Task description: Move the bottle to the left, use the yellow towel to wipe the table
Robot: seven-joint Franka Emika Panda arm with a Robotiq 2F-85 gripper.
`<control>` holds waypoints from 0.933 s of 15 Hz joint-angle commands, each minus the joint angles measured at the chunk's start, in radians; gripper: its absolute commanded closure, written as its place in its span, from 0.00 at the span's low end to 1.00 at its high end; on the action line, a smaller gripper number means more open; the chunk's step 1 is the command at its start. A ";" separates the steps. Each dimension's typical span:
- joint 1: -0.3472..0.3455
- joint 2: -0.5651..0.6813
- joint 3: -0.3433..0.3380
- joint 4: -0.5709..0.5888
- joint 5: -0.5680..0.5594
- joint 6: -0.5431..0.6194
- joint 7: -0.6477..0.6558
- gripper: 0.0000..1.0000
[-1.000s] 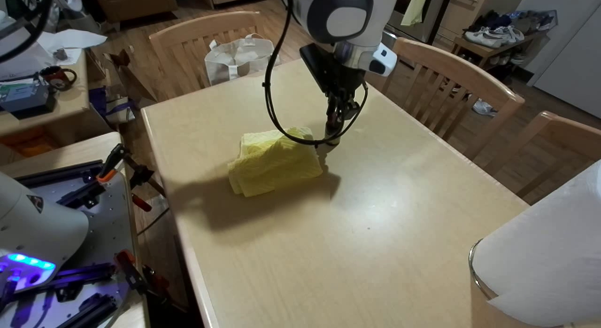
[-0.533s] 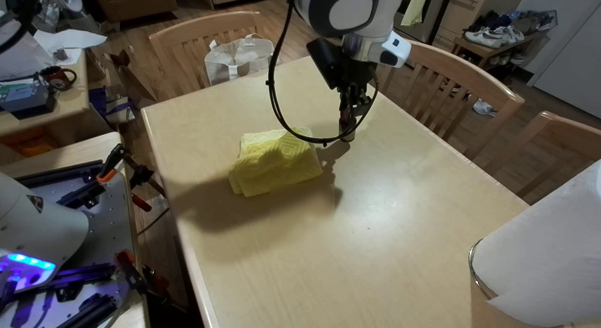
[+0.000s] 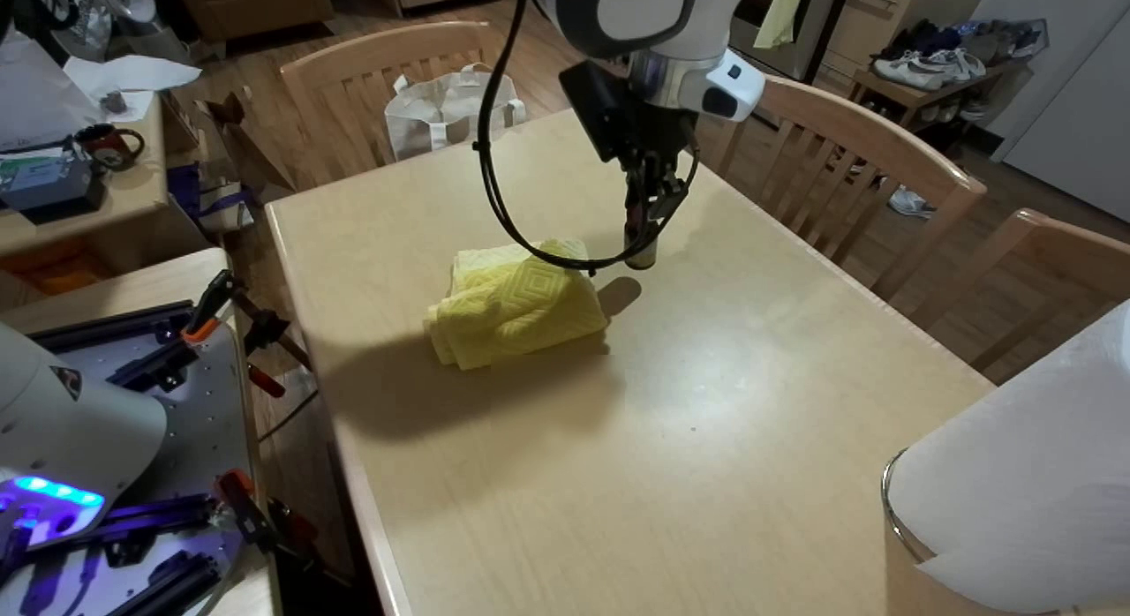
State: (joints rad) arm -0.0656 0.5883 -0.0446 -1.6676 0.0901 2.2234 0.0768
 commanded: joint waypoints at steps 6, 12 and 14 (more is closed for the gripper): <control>-0.027 -0.293 0.047 -0.299 0.024 0.024 -0.263 0.81; -0.023 -0.380 0.081 -0.403 0.023 -0.033 -0.557 0.81; -0.002 -0.339 0.064 -0.367 -0.001 -0.013 -0.463 0.56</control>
State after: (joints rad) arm -0.0651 0.2489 0.0165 -2.0361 0.0900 2.2117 -0.3874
